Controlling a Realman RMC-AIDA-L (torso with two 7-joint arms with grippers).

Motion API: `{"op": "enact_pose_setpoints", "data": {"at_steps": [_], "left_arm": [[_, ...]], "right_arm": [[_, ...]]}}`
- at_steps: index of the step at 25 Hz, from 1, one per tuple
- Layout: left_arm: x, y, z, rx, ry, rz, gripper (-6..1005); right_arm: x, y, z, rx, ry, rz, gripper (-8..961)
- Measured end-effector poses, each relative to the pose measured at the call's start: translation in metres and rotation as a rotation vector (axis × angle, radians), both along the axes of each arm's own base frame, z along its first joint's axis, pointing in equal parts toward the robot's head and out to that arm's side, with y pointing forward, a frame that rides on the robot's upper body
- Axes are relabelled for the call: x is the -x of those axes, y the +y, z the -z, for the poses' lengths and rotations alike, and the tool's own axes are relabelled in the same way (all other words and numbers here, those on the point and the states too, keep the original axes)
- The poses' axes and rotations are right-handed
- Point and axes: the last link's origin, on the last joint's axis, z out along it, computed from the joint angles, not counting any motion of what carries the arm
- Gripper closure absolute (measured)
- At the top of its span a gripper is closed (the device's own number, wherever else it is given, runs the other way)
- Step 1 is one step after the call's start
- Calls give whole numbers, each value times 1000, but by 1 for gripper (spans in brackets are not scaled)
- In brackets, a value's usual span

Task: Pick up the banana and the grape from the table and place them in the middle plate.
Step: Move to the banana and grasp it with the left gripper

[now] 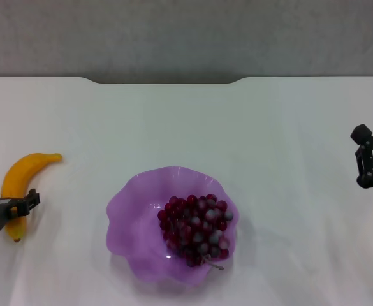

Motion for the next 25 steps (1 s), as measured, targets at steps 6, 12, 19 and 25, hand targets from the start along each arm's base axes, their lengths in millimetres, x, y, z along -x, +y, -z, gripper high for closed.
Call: {"op": "enact_pose_setpoints", "data": {"at_steps": [6,12,19,25], "left_arm": [[1,-1,0,2,-2,-4,168],[2,-2,2,8,-14,-23,181],[3,-2,0,-7,-37,-36,421],[5,-4,1,-5,-39,-42,505]], "right_arm": [[0,0,0,0,0,0,953],[0,0,0,1,-2,-1,953],[0,0,0,1,-2,-1,953],[0,0,0,0,-2,-2,953]]}}
